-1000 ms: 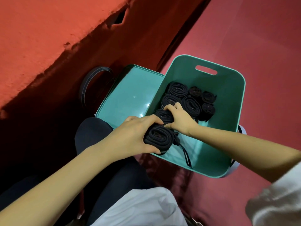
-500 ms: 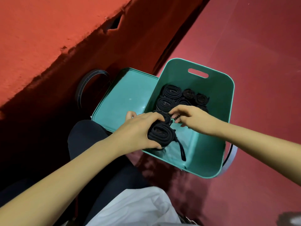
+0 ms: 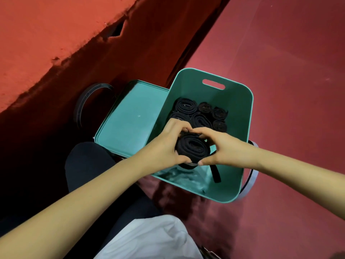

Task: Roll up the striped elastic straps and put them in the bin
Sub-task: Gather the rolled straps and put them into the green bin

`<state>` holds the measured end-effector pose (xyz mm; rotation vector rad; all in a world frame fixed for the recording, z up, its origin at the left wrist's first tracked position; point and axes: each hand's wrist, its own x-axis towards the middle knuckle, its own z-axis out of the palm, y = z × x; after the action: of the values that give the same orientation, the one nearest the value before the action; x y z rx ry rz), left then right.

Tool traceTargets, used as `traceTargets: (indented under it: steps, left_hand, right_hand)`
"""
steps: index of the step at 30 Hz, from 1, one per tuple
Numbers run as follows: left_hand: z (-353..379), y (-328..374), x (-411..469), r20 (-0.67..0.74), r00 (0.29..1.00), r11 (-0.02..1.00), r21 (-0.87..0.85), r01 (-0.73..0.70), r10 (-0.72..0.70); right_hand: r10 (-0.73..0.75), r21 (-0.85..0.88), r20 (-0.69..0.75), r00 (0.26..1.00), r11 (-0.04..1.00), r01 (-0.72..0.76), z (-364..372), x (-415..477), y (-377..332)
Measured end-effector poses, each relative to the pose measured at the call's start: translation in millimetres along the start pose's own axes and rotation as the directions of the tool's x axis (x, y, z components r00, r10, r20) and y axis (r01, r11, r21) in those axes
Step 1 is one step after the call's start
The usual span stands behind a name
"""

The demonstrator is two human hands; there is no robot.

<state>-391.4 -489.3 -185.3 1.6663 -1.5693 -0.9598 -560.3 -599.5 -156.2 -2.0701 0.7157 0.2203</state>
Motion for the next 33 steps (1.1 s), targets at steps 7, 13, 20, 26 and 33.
traceTargets:
  steps: [7, 13, 20, 26, 33]
  left_hand:
    - [-9, 4, 6, 0.004, 0.992, 0.963, 0.240, -0.125, 0.128]
    - [-43, -30, -2, -0.162, 0.985, 0.866, 0.485, 0.125, -0.051]
    - [-41, -41, -7, -0.023, 0.985, 0.947, 0.272, 0.171, -0.171]
    - [-39, -48, -10, -0.033, 0.986, 0.949, 0.271, 0.164, -0.161]
    - [-42, -51, -9, -0.036, 0.989, 0.942, 0.300, 0.148, -0.144]
  right_hand:
    - [0.170, -0.099, -0.064, 0.983, 0.980, -0.175, 14, -3, 1]
    - [0.351, -0.360, -0.101, 0.931, 0.859, -0.363, 16, 20, 20]
    - [0.334, -0.405, -0.138, 0.932, 0.840, -0.361, 34, 64, 33]
    - [0.304, -0.420, -0.141, 0.942, 0.844, -0.334, 33, 76, 44]
    - [0.374, -0.378, 0.056, 0.926, 0.866, -0.327, 20, 74, 43]
